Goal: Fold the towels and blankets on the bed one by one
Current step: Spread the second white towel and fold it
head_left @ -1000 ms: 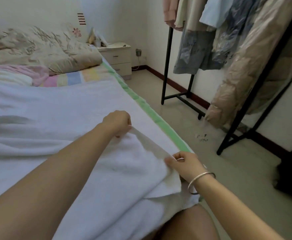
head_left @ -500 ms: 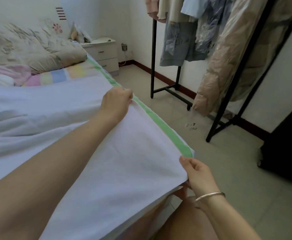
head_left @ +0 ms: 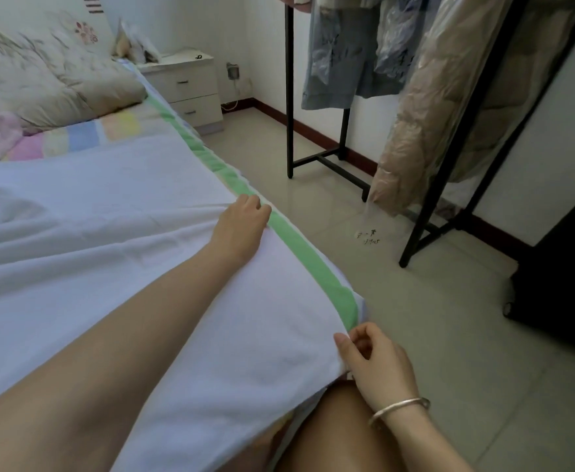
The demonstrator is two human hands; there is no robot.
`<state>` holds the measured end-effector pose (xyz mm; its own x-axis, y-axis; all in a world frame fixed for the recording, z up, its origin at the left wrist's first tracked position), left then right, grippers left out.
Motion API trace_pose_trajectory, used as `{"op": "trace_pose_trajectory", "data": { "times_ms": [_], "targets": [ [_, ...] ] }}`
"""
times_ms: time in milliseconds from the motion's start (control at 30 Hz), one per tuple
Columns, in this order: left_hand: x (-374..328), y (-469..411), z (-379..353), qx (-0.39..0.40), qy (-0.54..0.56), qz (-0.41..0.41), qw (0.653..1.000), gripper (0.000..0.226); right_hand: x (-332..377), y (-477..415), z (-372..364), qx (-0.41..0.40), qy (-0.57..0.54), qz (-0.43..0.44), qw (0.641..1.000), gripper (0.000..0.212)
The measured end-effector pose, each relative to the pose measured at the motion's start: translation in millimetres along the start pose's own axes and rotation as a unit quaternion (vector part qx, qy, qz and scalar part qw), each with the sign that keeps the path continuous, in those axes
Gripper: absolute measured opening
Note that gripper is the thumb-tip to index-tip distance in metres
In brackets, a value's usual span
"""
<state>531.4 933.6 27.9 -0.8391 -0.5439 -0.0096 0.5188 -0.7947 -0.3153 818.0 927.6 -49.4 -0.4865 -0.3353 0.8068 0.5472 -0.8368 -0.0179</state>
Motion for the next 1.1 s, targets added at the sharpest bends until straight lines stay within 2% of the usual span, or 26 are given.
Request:
{"op": "trace_pose_trajectory", "data": {
  "times_ms": [100, 167, 233, 300, 433, 600, 700, 767, 933, 1033, 1100],
  "targets": [
    [3, 8, 2, 0.02, 0.075, 0.017, 0.997, 0.023, 5, -2, 4, -0.03, 0.038, 0.043, 0.998, 0.028],
    [3, 24, 10, 0.024, 0.129, 0.028, 0.991, 0.033, 26, 0, 10, -0.078, 0.114, 0.138, 0.981, 0.043],
    [4, 52, 19, 0.032, 0.146, 0.018, 0.989, 0.044, 60, 8, 2, -0.115, 0.165, 0.243, 0.949, 0.048],
    [7, 87, 27, 0.04, 0.147, -0.008, 0.988, 0.048, 92, 17, -20, -0.103, 0.176, 0.325, 0.923, 0.05],
    [67, 179, 47, 0.086, 0.14, 0.017, 0.986, 0.062, 150, 53, -89, 0.012, 0.19, 0.427, 0.884, 0.048],
    [204, 318, 89, 0.076, 0.083, 0.175, 0.978, 0.079, 200, 126, -186, 0.161, 0.249, 0.505, 0.811, 0.058],
    [260, 388, 115, 0.065, 0.067, 0.275, 0.957, 0.073, 228, 165, -227, 0.218, 0.237, 0.547, 0.772, 0.063],
    [284, 429, 130, 0.055, 0.065, 0.322, 0.943, 0.06, 248, 194, -248, 0.246, 0.228, 0.573, 0.748, 0.064],
    [320, 527, 164, -0.055, 0.115, 0.428, 0.895, 0.038, 272, 253, -271, 0.258, 0.159, 0.691, 0.656, 0.058],
    [331, 580, 173, -0.097, 0.102, 0.46, 0.877, 0.042, 272, 266, -261, 0.217, 0.106, 0.754, 0.61, 0.048],
    [337, 599, 178, -0.114, 0.098, 0.478, 0.866, 0.05, 265, 263, -250, 0.182, 0.083, 0.771, 0.605, 0.037]
  ]
}}
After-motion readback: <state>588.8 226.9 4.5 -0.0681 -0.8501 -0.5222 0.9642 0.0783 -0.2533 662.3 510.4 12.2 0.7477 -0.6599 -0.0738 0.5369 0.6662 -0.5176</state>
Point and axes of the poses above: each hand's wrist, its own y-axis away from the middle knuckle, its own z-axis out of the back of the hand, x = y × z, the point moved 7 cm from there along -y, towards the middle knuckle, and after that the axes turned 12 degrees about z, right-handed, at the moved point
